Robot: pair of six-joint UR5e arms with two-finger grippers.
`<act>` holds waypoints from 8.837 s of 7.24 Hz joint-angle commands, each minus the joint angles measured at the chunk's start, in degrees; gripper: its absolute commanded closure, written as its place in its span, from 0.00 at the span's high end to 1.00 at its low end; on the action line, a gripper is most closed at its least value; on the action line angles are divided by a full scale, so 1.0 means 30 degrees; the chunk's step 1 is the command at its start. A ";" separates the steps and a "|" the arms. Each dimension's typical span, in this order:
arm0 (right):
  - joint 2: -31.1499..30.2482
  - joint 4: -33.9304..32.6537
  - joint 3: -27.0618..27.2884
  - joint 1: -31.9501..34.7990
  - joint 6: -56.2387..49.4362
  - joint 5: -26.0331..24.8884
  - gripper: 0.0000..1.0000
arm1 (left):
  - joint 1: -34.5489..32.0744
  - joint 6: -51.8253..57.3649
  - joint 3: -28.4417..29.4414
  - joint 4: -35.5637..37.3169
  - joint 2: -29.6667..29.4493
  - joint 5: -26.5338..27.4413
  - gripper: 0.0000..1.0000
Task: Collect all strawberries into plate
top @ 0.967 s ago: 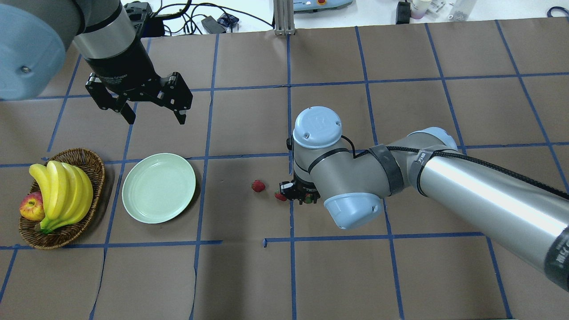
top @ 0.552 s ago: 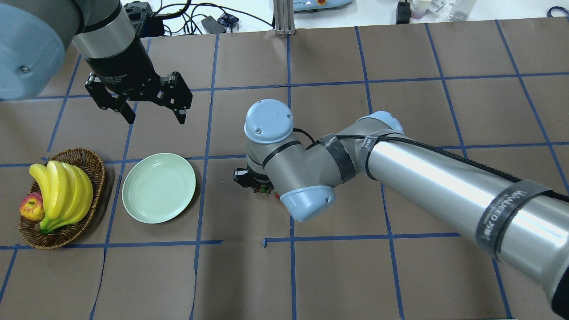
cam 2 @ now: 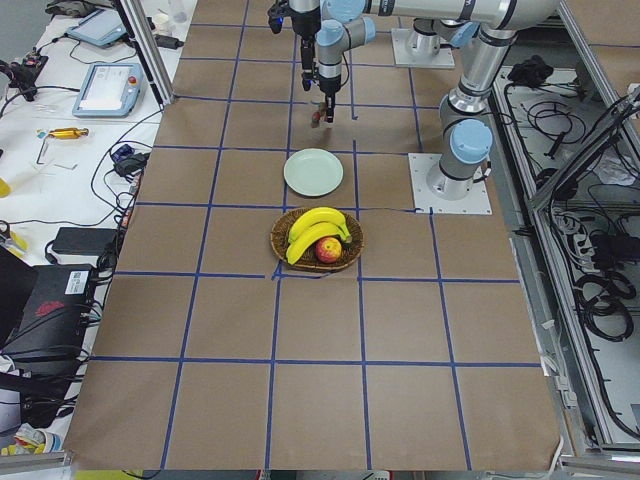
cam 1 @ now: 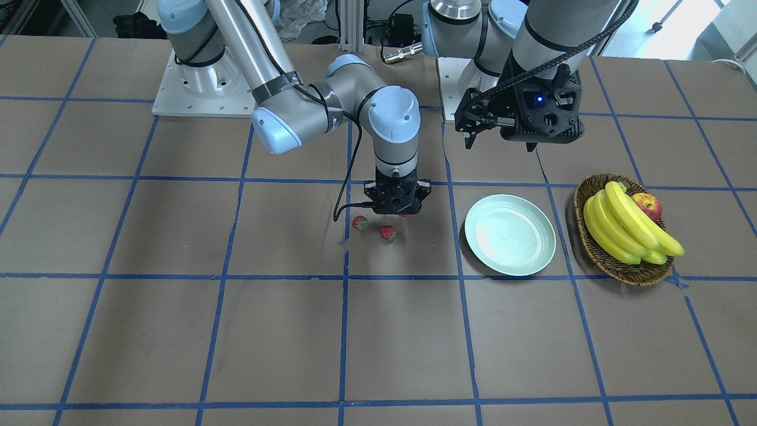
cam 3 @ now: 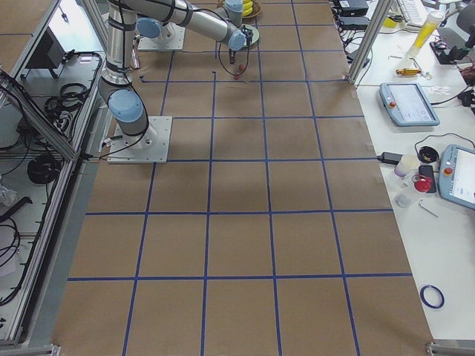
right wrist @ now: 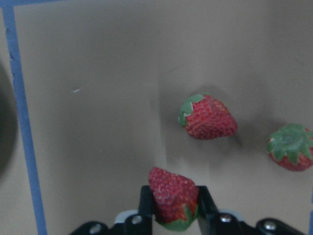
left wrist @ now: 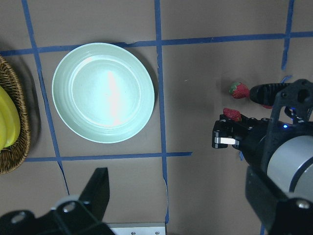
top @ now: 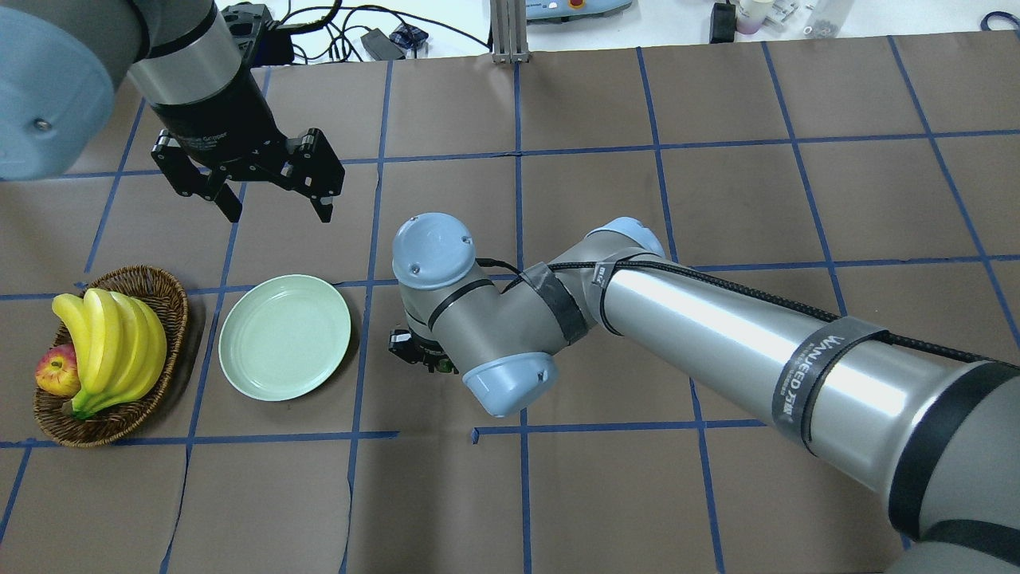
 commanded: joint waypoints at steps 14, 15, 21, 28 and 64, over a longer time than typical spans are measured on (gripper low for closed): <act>-0.8197 1.2269 -0.4836 -1.0884 -1.2646 -0.4145 1.00 | 0.0058 0.0000 -0.0380 0.0029 0.0063 0.0029 1.00; -0.8198 1.2153 -0.4922 -1.0826 -1.2545 -0.4001 1.00 | 0.0058 0.0000 -0.0409 0.0029 0.0062 0.0029 1.00; -0.8139 1.1801 -0.5157 -1.0766 -1.0874 -0.1861 1.00 | -0.0262 -0.0175 -0.1688 0.1718 -0.1222 -0.0872 1.00; -0.8227 1.1947 -0.4864 -1.0737 -1.0874 -0.1861 1.00 | -0.3953 -0.2664 -0.6268 1.0363 -0.5089 -0.0851 0.93; -0.8139 1.1888 -0.5040 -1.0766 -1.0903 -0.1890 1.00 | -0.1036 -0.6878 -0.9266 1.4121 -0.3217 0.0709 0.94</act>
